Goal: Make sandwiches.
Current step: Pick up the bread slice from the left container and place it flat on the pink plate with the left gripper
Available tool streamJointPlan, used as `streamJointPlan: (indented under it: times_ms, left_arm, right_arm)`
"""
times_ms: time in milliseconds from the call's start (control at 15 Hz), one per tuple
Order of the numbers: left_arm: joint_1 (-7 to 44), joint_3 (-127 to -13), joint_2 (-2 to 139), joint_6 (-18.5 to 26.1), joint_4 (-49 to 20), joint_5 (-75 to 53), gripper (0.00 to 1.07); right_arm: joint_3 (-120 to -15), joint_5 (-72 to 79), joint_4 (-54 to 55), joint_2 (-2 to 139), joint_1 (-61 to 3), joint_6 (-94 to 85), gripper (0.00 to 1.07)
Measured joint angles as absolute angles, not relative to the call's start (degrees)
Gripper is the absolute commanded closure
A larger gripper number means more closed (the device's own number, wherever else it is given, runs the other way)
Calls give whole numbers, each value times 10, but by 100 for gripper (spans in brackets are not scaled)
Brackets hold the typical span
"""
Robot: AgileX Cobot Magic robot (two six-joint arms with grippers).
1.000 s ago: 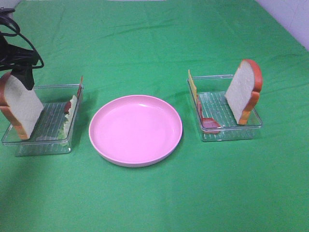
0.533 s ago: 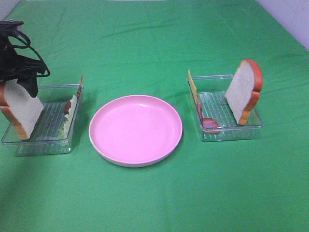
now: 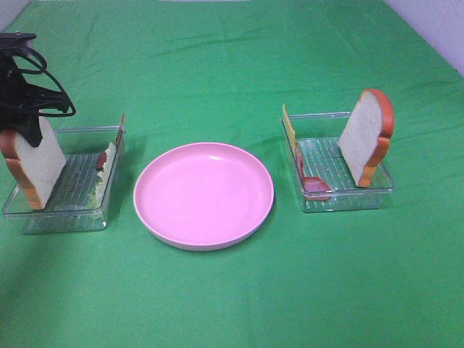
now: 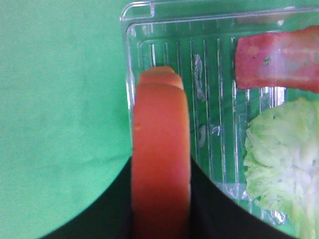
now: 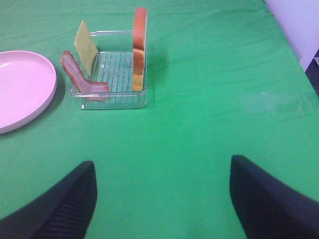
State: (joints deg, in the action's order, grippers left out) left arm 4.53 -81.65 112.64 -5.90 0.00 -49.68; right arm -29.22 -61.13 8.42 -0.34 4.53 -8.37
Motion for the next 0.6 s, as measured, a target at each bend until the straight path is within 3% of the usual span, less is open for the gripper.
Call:
streamJointPlan:
  times_ms: [600]
  left_arm:
    - [45,-816,931,-53,-22,-536,107]
  right_arm:
    - [-292,-611,84,-3,45,-84,36]
